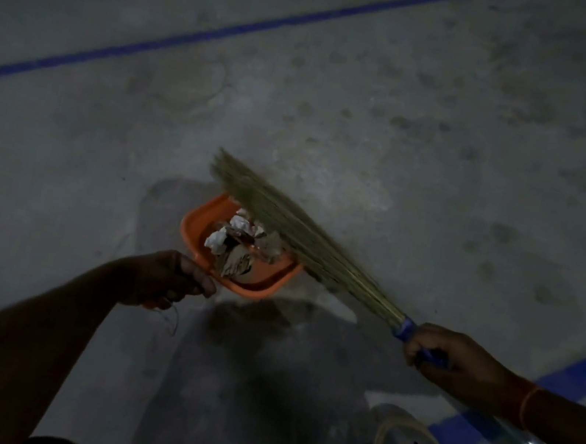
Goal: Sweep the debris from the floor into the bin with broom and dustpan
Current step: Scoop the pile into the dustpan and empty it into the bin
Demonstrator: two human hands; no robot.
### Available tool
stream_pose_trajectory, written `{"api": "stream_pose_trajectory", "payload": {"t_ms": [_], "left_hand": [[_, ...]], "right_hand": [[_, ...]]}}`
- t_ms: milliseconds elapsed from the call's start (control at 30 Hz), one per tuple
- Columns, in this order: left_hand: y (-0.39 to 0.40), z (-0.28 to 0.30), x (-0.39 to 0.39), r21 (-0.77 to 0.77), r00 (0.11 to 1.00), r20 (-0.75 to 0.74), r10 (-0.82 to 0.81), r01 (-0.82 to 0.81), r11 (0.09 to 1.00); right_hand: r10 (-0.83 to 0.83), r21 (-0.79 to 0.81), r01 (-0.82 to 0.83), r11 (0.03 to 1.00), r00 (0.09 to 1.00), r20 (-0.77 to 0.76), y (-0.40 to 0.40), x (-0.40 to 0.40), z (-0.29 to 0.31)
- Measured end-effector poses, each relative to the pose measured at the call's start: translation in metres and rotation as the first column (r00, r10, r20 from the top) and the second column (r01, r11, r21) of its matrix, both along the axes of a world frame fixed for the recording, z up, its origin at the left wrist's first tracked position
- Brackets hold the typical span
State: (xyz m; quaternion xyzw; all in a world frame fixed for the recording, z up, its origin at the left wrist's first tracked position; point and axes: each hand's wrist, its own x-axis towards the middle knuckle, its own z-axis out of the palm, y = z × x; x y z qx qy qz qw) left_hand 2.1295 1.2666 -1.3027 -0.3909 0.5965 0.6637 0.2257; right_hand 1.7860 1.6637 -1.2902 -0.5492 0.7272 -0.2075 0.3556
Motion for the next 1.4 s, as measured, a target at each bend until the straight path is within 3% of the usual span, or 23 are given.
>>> {"api": "stream_pose_trajectory", "payload": {"t_ms": [167, 467, 700, 967, 1033, 1167, 1400], "left_hand": [[0.001, 0.008, 0.001, -0.012, 1.000, -0.017, 0.011, -0.011, 1.000], [-0.011, 0.019, 0.023, 0.069, 0.943, -0.116, 0.311, -0.305, 0.950], [-0.011, 0.029, 0.042, -0.045, 0.927, -0.080, 0.366, -0.371, 0.928], [-0.005, 0.034, 0.039, 0.038, 0.936, -0.140, 0.323, -0.321, 0.946], [-0.006, 0.033, 0.039, 0.052, 0.937, -0.151, 0.314, -0.310, 0.949], [-0.004, 0.031, 0.041, 0.071, 0.930, -0.156, 0.333, -0.326, 0.943], [0.002, 0.032, 0.051, 0.086, 0.932, -0.136, 0.336, -0.327, 0.941]], "right_hand": [[0.036, -0.072, -0.037, 0.997, 0.999, -0.016, -0.004, -0.014, 0.028], [-0.112, -0.044, 0.114, 0.992, 0.993, 0.044, -0.023, -0.041, 0.050], [-0.115, -0.033, 0.118, 0.992, 0.991, 0.065, -0.043, -0.039, 0.056], [0.113, -0.146, -0.132, 0.981, 0.985, -0.134, -0.089, -0.016, 0.068], [0.155, -0.108, -0.184, 0.977, 0.961, -0.231, -0.102, -0.012, 0.066], [0.162, -0.005, -0.178, 0.984, 0.905, -0.394, -0.114, -0.011, 0.053], [0.141, 0.162, -0.068, 0.984, 0.857, -0.496, -0.115, -0.005, 0.034]]}}
